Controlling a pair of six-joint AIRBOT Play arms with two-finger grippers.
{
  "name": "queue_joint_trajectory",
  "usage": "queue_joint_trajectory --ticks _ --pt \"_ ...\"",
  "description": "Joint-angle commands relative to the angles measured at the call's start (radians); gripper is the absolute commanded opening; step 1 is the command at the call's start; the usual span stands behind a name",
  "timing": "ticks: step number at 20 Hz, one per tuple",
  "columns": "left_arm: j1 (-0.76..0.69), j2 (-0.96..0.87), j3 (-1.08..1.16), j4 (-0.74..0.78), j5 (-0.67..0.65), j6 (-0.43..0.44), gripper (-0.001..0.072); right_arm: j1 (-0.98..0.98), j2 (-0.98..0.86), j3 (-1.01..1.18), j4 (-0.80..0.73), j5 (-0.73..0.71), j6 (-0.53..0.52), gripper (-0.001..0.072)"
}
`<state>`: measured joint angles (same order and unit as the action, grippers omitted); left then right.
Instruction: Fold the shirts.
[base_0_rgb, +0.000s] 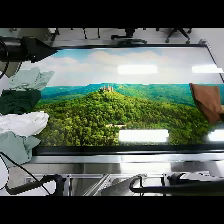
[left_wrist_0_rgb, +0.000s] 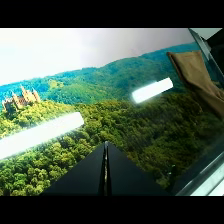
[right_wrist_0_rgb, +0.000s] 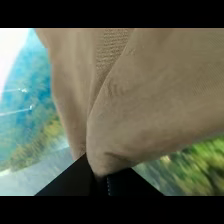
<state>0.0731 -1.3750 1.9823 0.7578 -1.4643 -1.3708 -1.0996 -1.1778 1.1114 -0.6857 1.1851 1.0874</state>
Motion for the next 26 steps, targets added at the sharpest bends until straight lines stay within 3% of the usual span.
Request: queue_joint_trajectory --ticks 1,3,6,7,8,10,12,13,15,17,18,20,21,23,26 --pt "-0.001 -0.001 0.0 0.0 -0.012 0.009 0.0013 -0.103 0.028 -0.139 -0.09 0.039 -0.022 0.0018" --pt "-0.001 -0.001 0.0 0.0 -0.012 0.009 0.0013 -0.103 0.031 -0.143 -0.186 0.04 0.0 0.0018" --pt "-0.001 -0.001 0.0 0.0 -0.011 0.009 0.0012 -0.104 0.047 -0.143 -0.208 0.03 0.007 0.0044" --pt "-0.001 -0.001 0.0 0.0 -0.011 0.009 0.0012 -0.104 0.051 -0.143 -0.208 0.021 0.021 0.0174" --pt "0.0 -0.001 0.0 0.0 -0.012 0.009 0.0012 -0.104 0.053 -0.14 -0.208 0.018 0.028 0.0253" --pt "-0.001 -0.001 0.0 0.0 -0.011 0.009 0.0013 -0.104 0.064 -0.125 -0.233 0.019 0.052 0.0273" --pt "0.0 -0.001 0.0 0.0 -0.007 0.009 0.0013 -0.104 0.092 -0.088 -0.393 0.023 0.227 0.0383" --pt "-0.001 -0.001 0.0 0.0 0.002 0.009 0.0012 -0.104 0.11 -0.063 -0.495 0.039 0.329 0.0386" --pt "-0.001 -0.001 0.0 0.0 0.031 0.012 0.0013 -0.104 0.171 -0.03 -0.586 0.056 0.449 0.0385" --pt "-0.001 -0.001 0.0 0.0 0.06 0.045 0.0013 -0.089 0.252 -0.024 -0.48 0.013 0.43 0.0381" --pt "-0.001 -0.001 0.0 0.0 0.072 0.056 0.0013 -0.063 0.289 -0.017 -0.38 -0.009 0.385 0.0297" --pt "-0.001 -0.001 -0.001 0.001 0.082 0.077 0.0012 0.014 0.338 -0.006 -0.154 -0.03 0.266 0.0057" --pt "-0.001 -0.001 -0.003 0.001 0.081 0.102 0.0012 0.072 0.357 -0.006 -0.058 -0.04 0.217 0.0019" --pt "-0.001 0.02 -0.081 0.001 0.118 0.122 0.0011 0.219 0.387 -0.008 -0.012 -0.068 0.182 0.0019" --pt "-0.002 0.138 -0.393 0.0 0.201 0.143 0.0011 0.45 0.445 -0.063 -0.091 -0.097 0.184 0.0019"
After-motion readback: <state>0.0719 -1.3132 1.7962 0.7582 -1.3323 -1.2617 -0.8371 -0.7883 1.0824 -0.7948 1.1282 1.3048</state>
